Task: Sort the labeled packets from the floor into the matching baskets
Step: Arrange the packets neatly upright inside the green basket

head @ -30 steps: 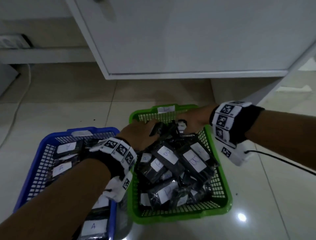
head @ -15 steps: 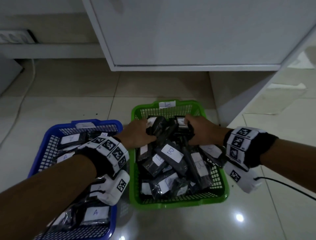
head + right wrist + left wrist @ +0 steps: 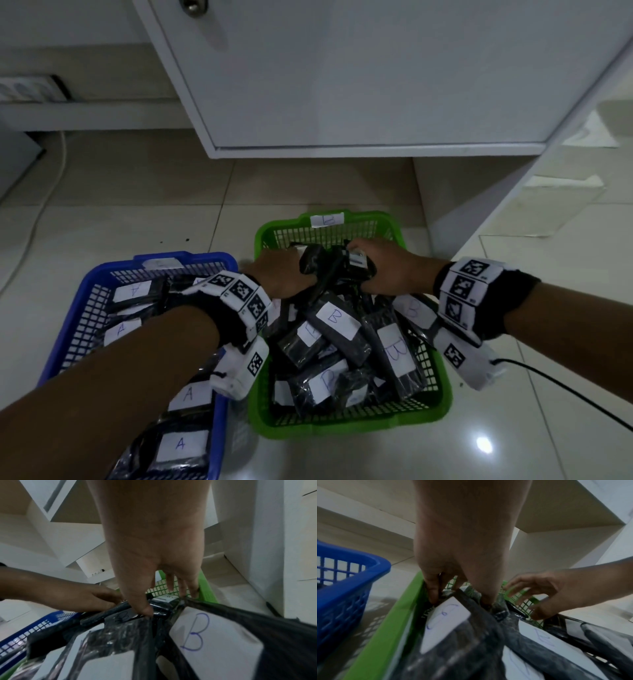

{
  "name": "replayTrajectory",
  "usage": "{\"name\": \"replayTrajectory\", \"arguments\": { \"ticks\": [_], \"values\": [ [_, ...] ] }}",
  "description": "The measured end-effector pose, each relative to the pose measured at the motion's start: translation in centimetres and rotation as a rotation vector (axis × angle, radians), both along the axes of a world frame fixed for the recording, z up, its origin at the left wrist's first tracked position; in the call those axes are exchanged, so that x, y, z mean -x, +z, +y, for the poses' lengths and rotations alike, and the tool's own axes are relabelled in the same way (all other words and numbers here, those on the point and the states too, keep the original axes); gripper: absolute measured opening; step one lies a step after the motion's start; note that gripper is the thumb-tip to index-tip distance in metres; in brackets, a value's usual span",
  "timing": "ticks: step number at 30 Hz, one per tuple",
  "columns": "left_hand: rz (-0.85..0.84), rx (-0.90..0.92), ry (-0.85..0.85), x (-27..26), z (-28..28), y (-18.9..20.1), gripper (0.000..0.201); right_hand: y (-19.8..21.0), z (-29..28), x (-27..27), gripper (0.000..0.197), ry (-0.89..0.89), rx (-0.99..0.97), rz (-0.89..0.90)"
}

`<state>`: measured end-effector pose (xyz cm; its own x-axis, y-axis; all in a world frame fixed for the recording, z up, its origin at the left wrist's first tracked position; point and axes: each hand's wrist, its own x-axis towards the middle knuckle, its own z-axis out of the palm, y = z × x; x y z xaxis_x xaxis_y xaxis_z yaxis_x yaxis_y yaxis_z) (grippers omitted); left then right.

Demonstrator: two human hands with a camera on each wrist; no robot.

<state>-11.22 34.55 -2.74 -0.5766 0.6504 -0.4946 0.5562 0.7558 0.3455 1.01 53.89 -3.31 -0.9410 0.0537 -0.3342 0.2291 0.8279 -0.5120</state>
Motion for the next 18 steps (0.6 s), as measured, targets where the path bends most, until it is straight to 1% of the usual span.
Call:
{"name": "replayTrajectory", "arguments": {
  "ticks": [1, 2, 3, 5, 7, 9, 10, 11, 12, 14, 16, 17, 18],
  "values": [
    [-0.021, -0.002, 0.004, 0.0, 0.2, -0.2, 0.048, -0.2, -0.1, 0.4, 0.07, 0.06, -0.04, 0.033],
    [-0.044, -0.024, 0.009, 0.1, 0.3, -0.5, 0.049, -0.4, -0.3, 0.7, 0.07, 0.121, -0.067, 0.069],
    [-0.067, -0.046, 0.017, 0.3, 0.4, -0.6, 0.052, -0.4, -0.5, 1.1, 0.064, 0.171, -0.078, 0.094],
    [-0.076, -0.123, 0.039, 0.7, 0.0, -0.5, 0.067, -0.3, -1.0, 1.7, 0.041, 0.229, -0.086, 0.111],
    [-0.016, -0.232, 0.07, 1.6, -0.4, -0.5, 0.081, -0.5, -1.5, 1.9, 0.023, 0.238, -0.089, 0.119],
    [0.085, -0.328, 0.099, 2.5, -0.6, -0.2, 0.089, -0.9, -1.4, 1.8, 0.017, 0.231, -0.078, 0.138],
    [0.099, -0.373, 0.128, 2.8, -0.7, -0.1, 0.088, -1.1, -1.3, 1.7, 0.018, 0.234, -0.079, 0.144],
    [0.066, -0.419, 0.164, 3.1, -0.6, 0.1, 0.083, -1.3, -1.1, 1.7, 0.02, 0.234, -0.08, 0.14],
    [-0.002, -0.45, 0.193, 3.2, -0.6, 0.5, 0.075, -1.3, -0.9, 1.7, 0.023, 0.233, -0.073, 0.132],
    [-0.158, -0.442, 0.213, 3.5, -0.7, 1.1, 0.057, -1.4, -0.6, 1.6, 0.028, 0.237, -0.06, 0.116],
    [-0.252, -0.429, 0.255, 4.0, -0.7, 1.6, 0.043, -1.5, -0.5, 1.7, 0.033, 0.234, -0.056, 0.09],
    [-0.278, -0.425, 0.297, 4.3, -0.8, 1.6, 0.039, -1.5, -0.4, 1.8, 0.035, 0.228, -0.043, 0.068],
    [-0.293, -0.416, 0.339, 4.5, -0.7, 1.7, 0.042, -1.3, -0.4, 2.0, 0.035, 0.217, -0.028, 0.042]
  ]
}}
